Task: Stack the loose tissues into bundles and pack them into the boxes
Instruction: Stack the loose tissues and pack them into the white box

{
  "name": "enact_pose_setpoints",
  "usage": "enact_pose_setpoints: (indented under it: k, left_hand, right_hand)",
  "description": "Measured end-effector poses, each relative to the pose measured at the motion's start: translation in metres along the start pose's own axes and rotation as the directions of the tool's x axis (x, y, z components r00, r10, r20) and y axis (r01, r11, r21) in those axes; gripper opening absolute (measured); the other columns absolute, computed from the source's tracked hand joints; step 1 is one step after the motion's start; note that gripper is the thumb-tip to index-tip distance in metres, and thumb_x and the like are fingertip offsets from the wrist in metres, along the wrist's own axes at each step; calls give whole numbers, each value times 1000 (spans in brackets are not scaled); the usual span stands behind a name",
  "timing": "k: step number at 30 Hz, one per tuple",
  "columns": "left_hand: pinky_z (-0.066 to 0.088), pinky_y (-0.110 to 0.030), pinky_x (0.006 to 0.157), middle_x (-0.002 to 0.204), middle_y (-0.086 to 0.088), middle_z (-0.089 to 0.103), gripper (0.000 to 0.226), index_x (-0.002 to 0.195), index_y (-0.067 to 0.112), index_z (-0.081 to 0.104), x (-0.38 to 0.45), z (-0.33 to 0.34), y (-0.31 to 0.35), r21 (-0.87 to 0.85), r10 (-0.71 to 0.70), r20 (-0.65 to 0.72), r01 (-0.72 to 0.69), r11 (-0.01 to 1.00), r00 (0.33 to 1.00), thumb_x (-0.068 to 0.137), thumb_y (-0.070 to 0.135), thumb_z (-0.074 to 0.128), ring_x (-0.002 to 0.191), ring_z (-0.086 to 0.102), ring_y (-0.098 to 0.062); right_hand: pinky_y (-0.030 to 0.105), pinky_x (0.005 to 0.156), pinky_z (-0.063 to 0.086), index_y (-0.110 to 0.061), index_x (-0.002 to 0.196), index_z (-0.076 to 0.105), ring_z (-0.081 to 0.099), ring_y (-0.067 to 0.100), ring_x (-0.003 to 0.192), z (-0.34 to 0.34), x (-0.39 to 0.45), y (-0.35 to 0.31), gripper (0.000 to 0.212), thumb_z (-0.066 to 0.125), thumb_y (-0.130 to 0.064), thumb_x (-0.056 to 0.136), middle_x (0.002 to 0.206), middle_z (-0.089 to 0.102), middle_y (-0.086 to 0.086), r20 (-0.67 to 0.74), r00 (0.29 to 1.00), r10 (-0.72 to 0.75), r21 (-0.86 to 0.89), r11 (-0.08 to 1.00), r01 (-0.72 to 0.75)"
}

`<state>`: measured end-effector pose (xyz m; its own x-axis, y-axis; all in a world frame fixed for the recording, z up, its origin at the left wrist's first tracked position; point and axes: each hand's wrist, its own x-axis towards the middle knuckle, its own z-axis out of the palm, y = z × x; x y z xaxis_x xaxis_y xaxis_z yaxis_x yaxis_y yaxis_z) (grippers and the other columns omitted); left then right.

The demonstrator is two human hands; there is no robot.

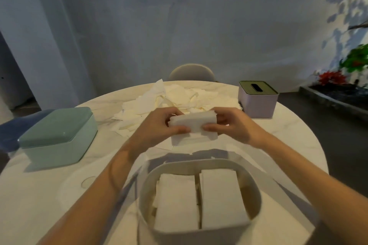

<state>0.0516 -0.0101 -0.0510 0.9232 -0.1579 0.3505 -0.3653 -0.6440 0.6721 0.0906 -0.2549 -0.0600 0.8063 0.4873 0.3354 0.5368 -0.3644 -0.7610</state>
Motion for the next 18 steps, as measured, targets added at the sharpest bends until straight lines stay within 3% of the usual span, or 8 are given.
enact_pose_setpoints:
  k: [4, 6, 9, 11, 13, 16, 18]
  left_hand:
    - [59, -22, 76, 108, -5, 70, 47, 115, 13, 67, -37, -30, 46, -261, -192, 163, 231, 937, 968, 77, 37, 81, 99, 69, -21]
    - [60, -25, 83, 111, -1, 73, 64, 120, 18, 65, -56, -37, 61, -256, -242, 281, 316, 914, 929, 64, 44, 83, 103, 70, -20]
    - [58, -29, 95, 115, 9, 76, 75, 128, 31, 62, -80, -39, 72, -239, -240, 388, 348, 906, 890, 62, 45, 95, 108, 71, -15]
    - [59, -21, 86, 110, 17, 76, 68, 123, 38, 62, -93, -39, 75, -275, -247, 373, 360, 891, 895, 63, 47, 92, 103, 71, -7]
    - [58, -18, 82, 110, 20, 73, 72, 120, 41, 60, -104, -40, 76, -298, -274, 323, 372, 879, 906, 54, 50, 87, 103, 69, -5]
    - [57, -30, 98, 121, 15, 70, 90, 128, 37, 57, -113, -40, 69, -246, -321, 280, 391, 887, 905, 49, 55, 96, 113, 66, -12]
    - [57, -37, 100, 120, 12, 69, 94, 128, 37, 56, -118, -39, 67, -181, -369, 242, 416, 891, 897, 46, 62, 93, 110, 67, -16]
  right_hand:
    - [30, 73, 62, -21, 117, 69, 73, 16, 99, -12, -14, -52, 37, 71, -38, 83, 107, 76, -4, 127, 981, 150, 310, 933, -183]
    - [28, 74, 61, -18, 115, 72, 73, 19, 99, -9, -19, -71, 44, 72, -43, 79, 104, 76, 0, 169, 965, 201, 342, 906, -249]
    - [32, 91, 56, -17, 120, 71, 69, 21, 105, 5, -27, -90, 49, 67, -50, 84, 113, 74, 2, 310, 917, 251, 313, 884, -348]
    - [30, 93, 55, -15, 124, 70, 68, 18, 103, 14, -34, -97, 51, 64, -51, 89, 120, 73, 5, 409, 861, 301, 330, 832, -447]
    - [27, 85, 58, -13, 125, 69, 69, 19, 99, 20, -46, -100, 53, 67, -49, 86, 117, 74, 8, 487, 795, 362, 352, 751, -558]
    - [29, 78, 61, -3, 120, 68, 65, 20, 83, 26, -64, -102, 47, 70, -38, 89, 94, 71, 11, 555, 737, 384, 335, 709, -621]
    - [30, 77, 60, -1, 118, 66, 68, 19, 79, 30, -73, -103, 43, 71, -32, 89, 94, 74, 10, 552, 728, 406, 323, 701, -636]
